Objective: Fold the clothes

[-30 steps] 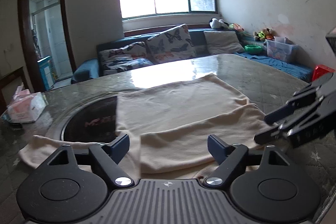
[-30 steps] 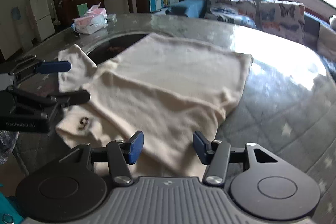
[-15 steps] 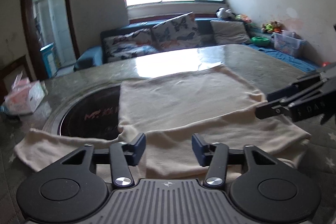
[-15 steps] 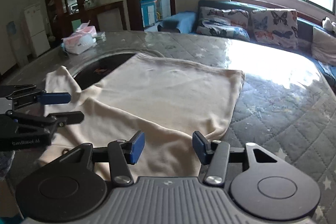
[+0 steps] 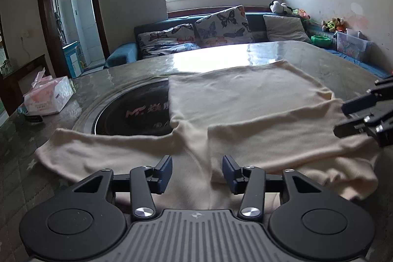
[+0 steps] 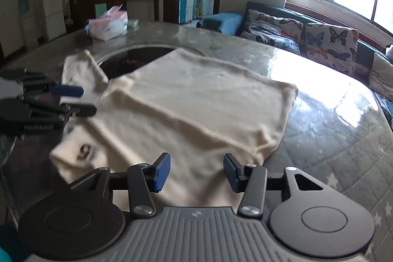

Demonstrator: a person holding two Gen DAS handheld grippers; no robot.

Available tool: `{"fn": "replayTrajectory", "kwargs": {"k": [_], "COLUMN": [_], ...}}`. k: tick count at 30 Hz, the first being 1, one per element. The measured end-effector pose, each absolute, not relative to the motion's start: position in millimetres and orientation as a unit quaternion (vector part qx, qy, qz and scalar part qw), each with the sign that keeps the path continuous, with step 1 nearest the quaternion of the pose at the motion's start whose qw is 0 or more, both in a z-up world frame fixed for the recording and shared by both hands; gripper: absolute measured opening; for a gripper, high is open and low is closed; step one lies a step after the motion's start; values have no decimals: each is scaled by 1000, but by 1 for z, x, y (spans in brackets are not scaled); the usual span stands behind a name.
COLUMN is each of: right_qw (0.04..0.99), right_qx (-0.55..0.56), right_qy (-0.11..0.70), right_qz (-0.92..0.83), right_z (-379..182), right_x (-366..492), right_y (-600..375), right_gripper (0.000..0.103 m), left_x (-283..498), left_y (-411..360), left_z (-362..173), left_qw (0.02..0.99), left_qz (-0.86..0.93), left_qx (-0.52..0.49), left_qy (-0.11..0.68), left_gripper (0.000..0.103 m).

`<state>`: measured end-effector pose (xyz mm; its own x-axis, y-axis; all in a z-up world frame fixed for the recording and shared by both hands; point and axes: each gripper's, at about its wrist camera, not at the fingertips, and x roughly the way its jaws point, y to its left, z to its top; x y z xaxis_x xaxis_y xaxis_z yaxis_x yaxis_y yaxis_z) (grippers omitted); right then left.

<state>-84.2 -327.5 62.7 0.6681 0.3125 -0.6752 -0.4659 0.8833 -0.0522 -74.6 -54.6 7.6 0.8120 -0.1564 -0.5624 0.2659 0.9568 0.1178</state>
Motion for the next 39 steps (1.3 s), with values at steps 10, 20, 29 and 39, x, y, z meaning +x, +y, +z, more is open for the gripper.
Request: {"fn": "replayTrajectory", "kwargs": {"k": [10,20,29,39], "right_qw": [918,911,894,882], "right_qx": [-108,-116,-133,-138], "right_qy": [329,335,333,343], "right_qz": [193,212,267,292], "right_z": [64,71,71,56], "right_x": [-116,-110,-62,-38], "right_y": [-335,-329,-274,-229], "right_gripper": [50,59,57,50], "left_x": [-73,-73,-44,-1], "left_y": [-54,-34,33,117], "left_z": [7,19,24,21], "left_qw": [948,955,955,937], "left_qz": [-106,-76,42,139], "left_qx": [92,79,43,-52], "left_qy": [285,277,291,316], "left_gripper": [59,79,80,67]}}
